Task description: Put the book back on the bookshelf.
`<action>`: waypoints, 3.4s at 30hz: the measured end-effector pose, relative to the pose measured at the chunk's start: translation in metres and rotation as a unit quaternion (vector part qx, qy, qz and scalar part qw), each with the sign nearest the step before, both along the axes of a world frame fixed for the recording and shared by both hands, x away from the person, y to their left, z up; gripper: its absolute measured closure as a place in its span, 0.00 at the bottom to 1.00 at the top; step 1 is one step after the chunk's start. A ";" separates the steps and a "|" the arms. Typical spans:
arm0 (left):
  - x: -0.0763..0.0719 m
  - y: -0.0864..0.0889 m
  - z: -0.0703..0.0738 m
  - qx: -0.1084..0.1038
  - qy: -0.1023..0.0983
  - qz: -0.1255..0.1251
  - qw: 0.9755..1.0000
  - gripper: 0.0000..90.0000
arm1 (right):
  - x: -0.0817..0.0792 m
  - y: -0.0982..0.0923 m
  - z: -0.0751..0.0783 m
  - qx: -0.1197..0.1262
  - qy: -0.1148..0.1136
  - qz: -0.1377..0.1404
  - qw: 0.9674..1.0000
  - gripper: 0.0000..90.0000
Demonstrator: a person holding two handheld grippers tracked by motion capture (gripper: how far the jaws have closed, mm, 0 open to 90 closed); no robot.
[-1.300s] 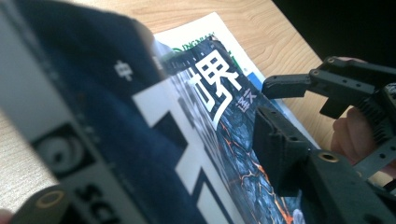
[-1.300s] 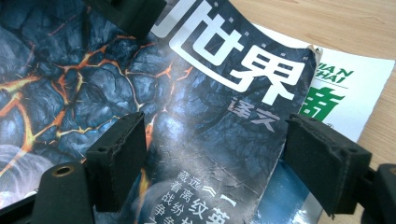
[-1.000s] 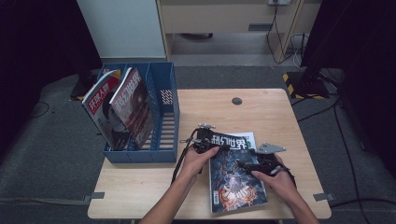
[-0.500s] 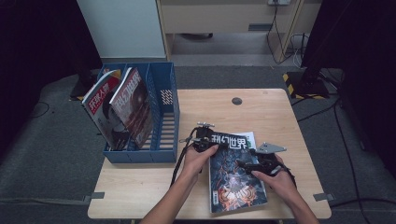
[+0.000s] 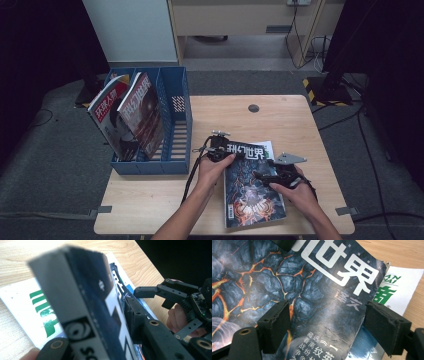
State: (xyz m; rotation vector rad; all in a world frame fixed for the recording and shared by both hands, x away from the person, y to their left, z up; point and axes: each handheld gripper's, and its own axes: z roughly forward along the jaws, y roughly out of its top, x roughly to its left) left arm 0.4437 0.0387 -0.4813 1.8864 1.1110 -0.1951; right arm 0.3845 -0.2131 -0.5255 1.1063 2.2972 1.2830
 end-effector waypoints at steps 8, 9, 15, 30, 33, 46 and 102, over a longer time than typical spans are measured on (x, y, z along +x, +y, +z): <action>-0.007 0.001 0.024 -0.019 -0.033 -0.013 0.999 0.89 | -0.005 -0.013 0.015 0.029 -0.016 0.004 0.999 0.23; -0.008 0.001 0.027 -0.019 -0.036 -0.014 0.999 0.89 | -0.006 -0.018 0.017 0.033 -0.017 0.001 0.999 0.23; -0.009 0.002 0.045 -0.012 -0.061 -0.024 0.998 0.90 | -0.004 -0.032 0.019 0.042 -0.016 -0.024 0.999 0.21; -0.012 0.010 0.075 -0.013 -0.117 -0.025 0.993 0.91 | 0.000 -0.049 0.019 0.039 -0.012 -0.070 0.997 0.21; -0.012 0.012 0.079 -0.014 -0.124 -0.027 0.992 0.91 | 0.001 -0.051 0.017 0.033 -0.008 -0.076 0.996 0.21; -0.012 0.022 0.108 -0.022 -0.176 -0.027 0.984 0.91 | 0.004 -0.057 0.010 0.007 0.004 -0.107 0.994 0.23; -0.024 0.099 0.179 -0.101 -0.253 0.054 0.961 0.91 | 0.010 -0.075 -0.012 -0.067 0.035 -0.175 0.982 0.22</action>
